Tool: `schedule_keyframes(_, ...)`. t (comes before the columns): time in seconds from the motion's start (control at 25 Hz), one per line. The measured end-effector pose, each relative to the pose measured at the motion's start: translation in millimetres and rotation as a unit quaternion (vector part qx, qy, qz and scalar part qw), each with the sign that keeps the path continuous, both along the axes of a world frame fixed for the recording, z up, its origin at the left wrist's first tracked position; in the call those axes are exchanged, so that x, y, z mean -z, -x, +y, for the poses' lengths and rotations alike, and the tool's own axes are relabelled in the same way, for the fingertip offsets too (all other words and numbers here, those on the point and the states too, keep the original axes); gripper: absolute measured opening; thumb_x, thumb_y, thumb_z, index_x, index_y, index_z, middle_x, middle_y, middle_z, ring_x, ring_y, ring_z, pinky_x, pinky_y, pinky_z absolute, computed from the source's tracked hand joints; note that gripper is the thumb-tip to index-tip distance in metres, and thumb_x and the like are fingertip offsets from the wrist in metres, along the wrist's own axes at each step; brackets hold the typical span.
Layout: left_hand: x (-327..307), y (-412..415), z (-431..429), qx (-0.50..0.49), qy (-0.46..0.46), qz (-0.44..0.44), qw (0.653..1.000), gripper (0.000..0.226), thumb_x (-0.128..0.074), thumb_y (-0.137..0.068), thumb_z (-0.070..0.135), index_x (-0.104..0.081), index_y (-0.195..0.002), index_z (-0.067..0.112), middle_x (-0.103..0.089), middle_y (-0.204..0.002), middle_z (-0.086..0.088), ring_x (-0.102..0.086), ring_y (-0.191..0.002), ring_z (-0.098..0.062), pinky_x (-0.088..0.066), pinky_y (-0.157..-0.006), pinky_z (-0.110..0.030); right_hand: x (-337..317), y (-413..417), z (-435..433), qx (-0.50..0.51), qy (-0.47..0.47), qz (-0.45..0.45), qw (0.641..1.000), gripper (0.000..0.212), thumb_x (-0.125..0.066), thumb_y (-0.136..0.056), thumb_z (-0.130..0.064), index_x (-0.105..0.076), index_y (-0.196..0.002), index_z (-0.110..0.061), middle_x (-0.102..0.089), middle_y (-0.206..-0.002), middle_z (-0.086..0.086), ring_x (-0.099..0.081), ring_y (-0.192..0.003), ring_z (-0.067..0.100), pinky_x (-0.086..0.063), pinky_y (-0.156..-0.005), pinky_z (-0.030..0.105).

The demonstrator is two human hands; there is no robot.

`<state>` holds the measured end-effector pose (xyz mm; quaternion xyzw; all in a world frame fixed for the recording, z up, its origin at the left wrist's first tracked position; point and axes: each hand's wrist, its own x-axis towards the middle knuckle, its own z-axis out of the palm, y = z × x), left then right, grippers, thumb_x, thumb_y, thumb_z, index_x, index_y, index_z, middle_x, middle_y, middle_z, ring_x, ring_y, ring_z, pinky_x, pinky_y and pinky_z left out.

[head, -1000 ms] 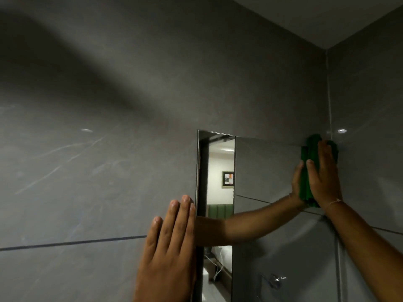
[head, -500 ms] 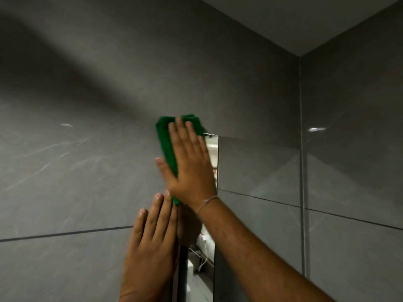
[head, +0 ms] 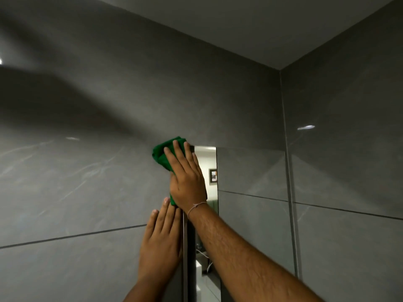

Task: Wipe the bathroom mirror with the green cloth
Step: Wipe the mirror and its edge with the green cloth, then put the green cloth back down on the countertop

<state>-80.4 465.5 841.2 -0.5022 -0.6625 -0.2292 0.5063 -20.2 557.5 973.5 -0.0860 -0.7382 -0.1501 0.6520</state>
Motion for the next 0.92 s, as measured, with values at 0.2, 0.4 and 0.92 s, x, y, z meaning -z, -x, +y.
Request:
schedule_keyframes(0.2, 19.7, 3.5, -63.9, -0.007, -0.066, -0.121, 0.99, 0.075, -0.051, -0.082, 0.023, -0.057, -0.154, 0.002, -0.045, -0.167, -0.018, -0.043, -0.155, -0.038, -0.006, -0.13, -0.04, 51.6, -11.6, -41.9, -0.05, 0.079, 0.066, 0.993, 0.067, -0.058, -0.098, 0.009, -0.044, -0.161, -0.009, -0.027, -0.175, 0.012, -0.024, -0.163, 0.033, -0.038, -0.124, 0.052)
schedule_keyframes(0.4, 131.8, 19.2, -120.5, -0.01, -0.073, -0.192, 0.979, 0.062, -0.037, -0.092, 0.027, -0.075, -0.134, 0.001, -0.055, -0.16, -0.015, -0.012, -0.168, -0.014, -0.031, -0.12, -0.049, 189.6, -18.5, -113.3, -0.115, 0.147, 0.092, 0.978, 0.071, -0.053, -0.1, -0.003, -0.038, -0.165, -0.025, -0.029, -0.176, 0.0, -0.031, -0.162, 0.024, -0.038, -0.125, 0.045)
schedule_keyframes(0.92, 490.1, -33.4, -321.1, -0.086, 0.216, -0.423, 0.876, 0.071, -0.04, -0.107, 0.039, -0.027, -0.171, 0.01, -0.021, -0.181, -0.011, -0.02, -0.167, -0.026, -0.02, -0.133, -0.05, 630.5, -106.2, -306.2, -0.188, 0.589, -0.246, 0.747, 0.063, -0.052, -0.106, -0.003, -0.036, -0.161, -0.029, -0.03, -0.175, -0.008, -0.029, -0.162, 0.01, -0.032, -0.129, 0.037)
